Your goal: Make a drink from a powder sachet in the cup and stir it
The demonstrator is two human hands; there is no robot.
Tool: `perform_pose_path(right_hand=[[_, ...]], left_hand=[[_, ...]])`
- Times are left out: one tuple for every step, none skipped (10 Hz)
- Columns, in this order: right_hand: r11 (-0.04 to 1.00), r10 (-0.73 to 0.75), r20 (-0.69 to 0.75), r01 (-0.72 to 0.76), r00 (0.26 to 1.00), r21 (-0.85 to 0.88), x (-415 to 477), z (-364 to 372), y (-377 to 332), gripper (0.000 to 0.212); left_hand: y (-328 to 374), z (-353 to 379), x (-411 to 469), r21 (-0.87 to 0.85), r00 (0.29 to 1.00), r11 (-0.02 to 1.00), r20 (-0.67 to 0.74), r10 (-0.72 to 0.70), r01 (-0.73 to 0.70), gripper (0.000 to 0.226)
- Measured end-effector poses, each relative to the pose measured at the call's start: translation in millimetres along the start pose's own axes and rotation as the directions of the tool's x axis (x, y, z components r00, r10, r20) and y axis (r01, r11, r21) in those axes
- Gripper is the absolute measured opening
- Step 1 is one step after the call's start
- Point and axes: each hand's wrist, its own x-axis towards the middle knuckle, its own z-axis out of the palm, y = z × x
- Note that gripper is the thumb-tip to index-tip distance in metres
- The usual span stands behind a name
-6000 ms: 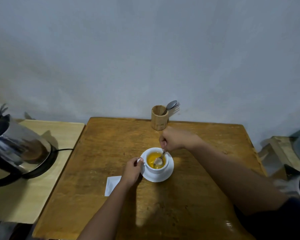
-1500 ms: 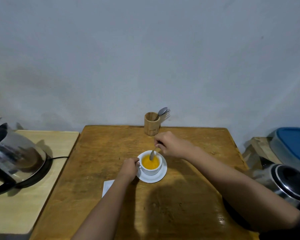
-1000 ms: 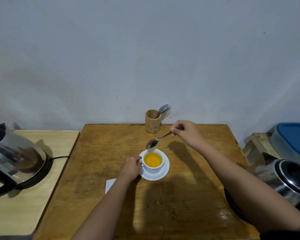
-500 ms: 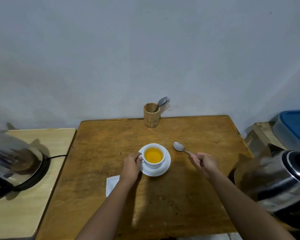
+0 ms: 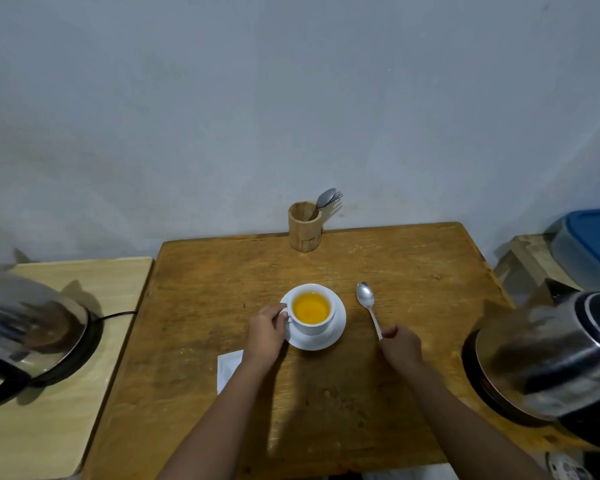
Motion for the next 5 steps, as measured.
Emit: perform_pose_path(right_hand=[[0.989, -0.117, 0.001, 0.117, 0.993, -0.088, -3, 3, 3, 0.016], [0.970, -0.187, 0.024, 0.188, 0.982, -0.151, -4, 3, 6, 0.015], [0.938, -0.223, 0.048, 0.228, 0.974, -0.262, -4, 1, 7, 0.010], [0.896, -0.260, 0.065, 0.266, 0.963, -0.355, -3, 0, 11, 0.008], [0.824, -0.355, 0.009, 0.318, 0.935, -0.468, -2, -2, 22, 0.017]], left_hand=[[1, 0, -3, -0.007, 1.000, 1.000, 0.005, -0.011, 0.011, 0.031], [-1, 1, -3, 0.008, 1.000, 1.000, -0.007, 0.005, -0.005, 0.031], [0, 2, -8, 0.026, 0.999, 0.999, -0.006, 0.038, -0.038, 0.034], [-15, 10, -21, 0.056, 0.998, 0.998, -0.066, 0.011, -0.008, 0.040], [-33, 16, -36, 0.130, 0.993, 0.987, -0.083, -0.081, 0.091, 0.046]])
